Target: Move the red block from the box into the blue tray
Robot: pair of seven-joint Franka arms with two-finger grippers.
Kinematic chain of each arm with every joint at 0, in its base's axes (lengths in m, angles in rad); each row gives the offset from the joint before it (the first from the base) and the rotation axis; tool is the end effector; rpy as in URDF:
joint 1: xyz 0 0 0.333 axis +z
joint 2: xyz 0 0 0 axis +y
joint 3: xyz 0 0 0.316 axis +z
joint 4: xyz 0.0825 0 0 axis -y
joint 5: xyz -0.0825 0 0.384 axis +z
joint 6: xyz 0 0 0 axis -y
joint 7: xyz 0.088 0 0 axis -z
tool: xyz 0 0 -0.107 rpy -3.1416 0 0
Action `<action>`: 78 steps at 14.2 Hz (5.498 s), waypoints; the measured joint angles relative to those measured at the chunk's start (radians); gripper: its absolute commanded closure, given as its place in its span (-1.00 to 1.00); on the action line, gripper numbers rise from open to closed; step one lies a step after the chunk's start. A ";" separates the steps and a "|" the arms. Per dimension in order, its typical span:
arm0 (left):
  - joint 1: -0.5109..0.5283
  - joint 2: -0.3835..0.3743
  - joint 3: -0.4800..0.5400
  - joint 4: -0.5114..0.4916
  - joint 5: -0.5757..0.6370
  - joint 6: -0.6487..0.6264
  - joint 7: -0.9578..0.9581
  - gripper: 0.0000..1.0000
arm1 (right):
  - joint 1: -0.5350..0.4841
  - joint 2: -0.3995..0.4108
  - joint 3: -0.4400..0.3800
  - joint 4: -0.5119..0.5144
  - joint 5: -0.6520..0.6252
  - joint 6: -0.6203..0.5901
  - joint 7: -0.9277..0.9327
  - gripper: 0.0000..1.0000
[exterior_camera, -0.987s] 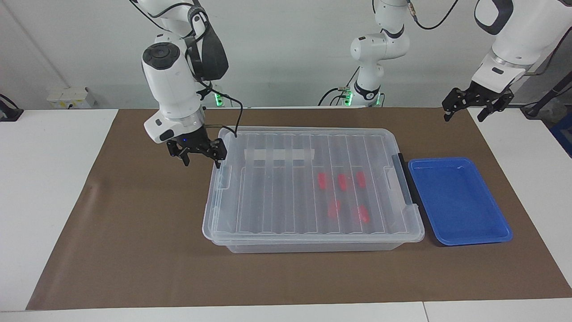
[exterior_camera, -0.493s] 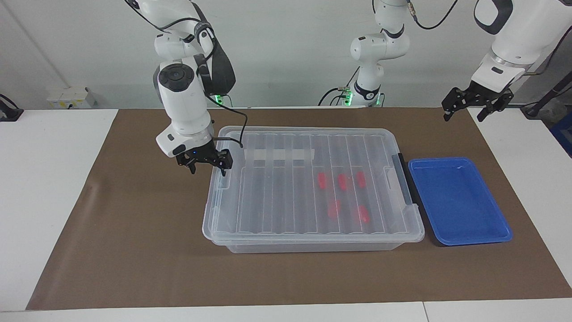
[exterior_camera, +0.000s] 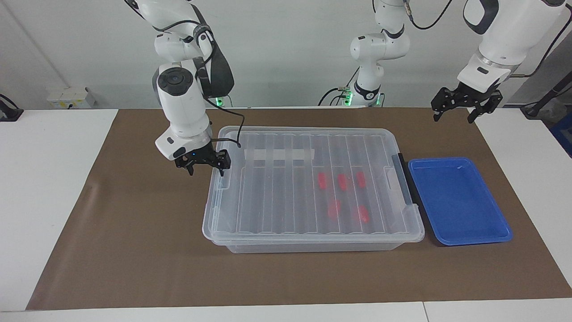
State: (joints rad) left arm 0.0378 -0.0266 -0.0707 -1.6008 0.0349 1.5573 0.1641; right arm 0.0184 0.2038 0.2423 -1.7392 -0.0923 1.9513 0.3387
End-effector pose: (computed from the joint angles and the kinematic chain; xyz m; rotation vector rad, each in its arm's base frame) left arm 0.5444 -0.0147 0.6238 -3.0908 0.3051 0.0300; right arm 0.6036 0.1452 0.4601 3.1090 -0.0770 0.0392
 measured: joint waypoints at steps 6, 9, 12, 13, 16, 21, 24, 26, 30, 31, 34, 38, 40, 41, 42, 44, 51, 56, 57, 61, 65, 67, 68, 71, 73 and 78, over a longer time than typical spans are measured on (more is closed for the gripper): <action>-0.052 -0.002 -0.001 -0.014 -0.002 0.039 -0.148 -1.00 | -0.002 0.000 -0.063 -0.001 0.000 0.000 -0.123 -0.96; -0.106 -0.006 -0.003 -0.029 -0.002 0.061 -0.214 -1.00 | -0.003 0.000 -0.111 0.000 0.000 0.000 -0.212 -0.96; -0.132 -0.018 -0.005 -0.060 -0.003 0.120 -0.401 -1.00 | -0.005 0.000 -0.161 0.000 0.000 0.000 -0.306 -0.96; -0.149 -0.026 -0.006 -0.085 -0.005 0.160 -0.470 -1.00 | -0.005 0.000 -0.177 0.000 0.000 0.000 -0.336 -0.96; -0.196 -0.045 -0.009 -0.154 -0.005 0.250 -0.584 -1.00 | -0.008 0.000 -0.221 0.000 0.000 0.000 -0.428 -0.96; -0.210 -0.029 -0.007 -0.187 -0.005 0.312 -0.657 -1.00 | -0.011 -0.001 -0.298 0.000 0.000 0.000 -0.599 -0.96; -0.269 0.047 -0.008 -0.183 0.026 0.375 -0.792 -1.00 | -0.012 -0.001 -0.347 0.000 0.001 -0.002 -0.697 -0.96; -0.298 0.099 -0.009 -0.175 0.033 0.411 -0.831 -1.00 | -0.012 -0.001 -0.366 0.000 0.003 -0.002 -0.731 -0.96; -0.324 0.187 -0.008 -0.129 0.041 0.469 -0.892 -1.00 | -0.011 -0.001 -0.369 0.003 0.003 -0.003 -0.735 -0.96; -0.324 0.203 -0.007 -0.125 0.044 0.490 -0.897 -1.00 | -0.011 -0.002 -0.369 0.004 0.003 -0.005 -0.735 -0.96; -0.329 0.273 -0.006 -0.125 0.082 0.546 -0.935 -1.00 | -0.010 -0.013 -0.363 0.012 0.003 -0.033 -0.730 -0.96; -0.347 0.368 -0.006 -0.124 0.135 0.624 -0.989 -1.00 | -0.010 -0.082 -0.313 0.020 0.003 -0.095 -0.596 -0.96; -0.348 0.398 -0.005 -0.124 0.136 0.657 -1.001 -1.00 | -0.012 -0.132 -0.275 0.020 0.003 -0.131 -0.479 -0.97; -0.348 0.410 -0.003 -0.127 0.137 0.669 -1.002 -1.00 | -0.013 -0.154 -0.260 0.020 0.007 -0.152 -0.426 -0.98; -0.348 0.418 0.000 -0.135 0.139 0.684 -1.002 -1.00 | -0.016 -0.173 -0.244 0.019 0.015 -0.168 -0.377 -0.98; -0.348 0.425 0.005 -0.169 0.145 0.716 -1.002 -1.00 | -0.039 -0.203 -0.209 0.019 0.033 -0.179 -0.299 -0.98; -0.347 0.427 0.010 -0.255 0.146 0.843 -1.009 -1.00 | -0.097 -0.245 -0.168 0.110 0.087 -0.297 -0.229 -0.99; -0.345 0.438 0.014 -0.257 0.146 0.888 -1.009 -0.97 | -0.096 -0.237 -0.166 0.173 0.087 -0.401 -0.225 -1.00; -0.344 0.444 0.015 -0.258 0.146 0.900 -1.009 -0.96 | -0.088 -0.235 -0.175 0.171 0.087 -0.407 -0.225 -1.00; -0.329 0.462 0.020 -0.258 0.178 0.931 -1.009 -0.91 | -0.042 -0.235 -0.238 0.170 0.087 -0.407 -0.225 -1.00; -0.328 0.462 0.020 -0.258 0.179 0.934 -1.009 0.08 | -0.040 -0.235 -0.240 0.170 0.087 -0.409 -0.225 -1.00; -0.328 0.462 0.020 -0.258 0.179 0.934 -1.009 0.88 | -0.039 -0.235 -0.240 0.170 0.087 -0.414 -0.225 -1.00; -0.328 0.462 0.020 -0.258 0.179 0.934 -1.009 1.00 | -0.038 -0.234 -0.240 0.168 0.087 -0.417 -0.225 -1.00; -0.328 0.462 0.020 -0.256 0.180 0.929 -1.009 1.00 | -0.037 -0.234 -0.240 0.160 0.087 -0.419 -0.225 -1.00; -0.329 0.462 0.018 -0.245 0.180 0.894 -1.009 1.00 | -0.037 -0.234 -0.240 0.157 0.087 -0.419 -0.225 -1.00; -0.333 0.457 0.005 -0.099 0.177 0.651 -1.009 1.00 | -0.037 -0.234 -0.240 0.155 0.087 -0.419 -0.225 -1.00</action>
State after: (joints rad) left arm -0.2953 0.4300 -0.0658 -1.6998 0.2115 2.2082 -0.8454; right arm -0.0189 -0.0306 0.0026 -1.5845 -0.0057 1.5327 0.1141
